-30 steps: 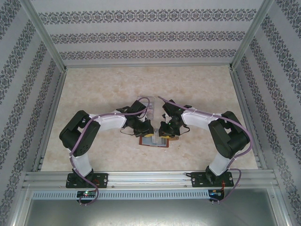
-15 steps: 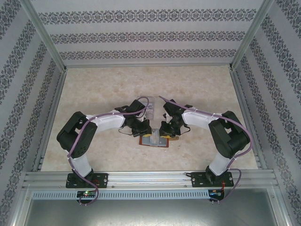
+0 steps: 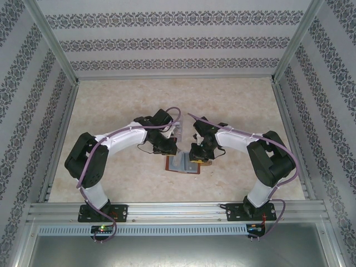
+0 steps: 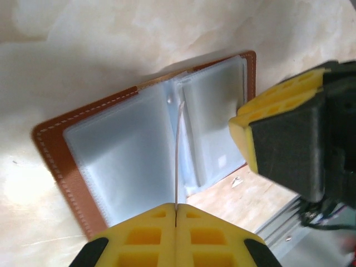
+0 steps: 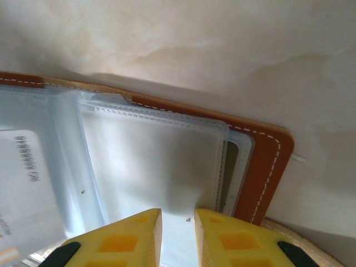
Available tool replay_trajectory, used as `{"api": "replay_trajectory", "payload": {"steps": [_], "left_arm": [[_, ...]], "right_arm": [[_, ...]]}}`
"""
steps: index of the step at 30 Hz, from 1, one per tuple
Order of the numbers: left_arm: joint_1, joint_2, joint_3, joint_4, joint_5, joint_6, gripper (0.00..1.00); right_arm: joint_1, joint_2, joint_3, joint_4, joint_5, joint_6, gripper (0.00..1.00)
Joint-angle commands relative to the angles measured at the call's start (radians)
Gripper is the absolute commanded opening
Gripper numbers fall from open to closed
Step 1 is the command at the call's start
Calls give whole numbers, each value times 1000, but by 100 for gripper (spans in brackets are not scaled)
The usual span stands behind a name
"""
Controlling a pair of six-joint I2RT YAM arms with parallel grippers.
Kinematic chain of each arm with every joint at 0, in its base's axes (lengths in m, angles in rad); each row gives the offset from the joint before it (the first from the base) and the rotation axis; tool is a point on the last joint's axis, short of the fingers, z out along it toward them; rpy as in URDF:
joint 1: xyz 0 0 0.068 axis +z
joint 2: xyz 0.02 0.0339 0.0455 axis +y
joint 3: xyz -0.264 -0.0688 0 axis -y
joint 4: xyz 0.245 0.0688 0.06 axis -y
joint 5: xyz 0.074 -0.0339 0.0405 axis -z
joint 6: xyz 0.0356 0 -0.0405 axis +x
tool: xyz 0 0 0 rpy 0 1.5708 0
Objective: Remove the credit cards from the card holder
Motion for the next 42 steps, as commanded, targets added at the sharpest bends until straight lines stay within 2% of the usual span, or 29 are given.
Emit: {"api": "replay_trajectory", "payload": {"steps": [1, 7, 15, 23, 31, 42], "left_arm": [[10, -48, 44, -121, -53, 220, 0], [9, -80, 79, -190, 11, 577, 0], [9, 11, 269, -458, -88, 996, 0], [14, 93, 407, -524, -275, 1277, 0], [39, 173, 581, -499, -329, 1408, 0], [82, 382, 918, -672, -393, 1468, 0]], "right_arm": [[-20, 2, 22, -50, 51, -23, 24], [-43, -19, 40, -76, 58, -42, 24], [-60, -48, 54, -102, 68, -58, 24], [-69, -70, 46, -110, 74, -58, 24], [-82, -94, 27, -108, 79, -53, 24], [-100, -97, 28, -109, 82, -50, 24]]}}
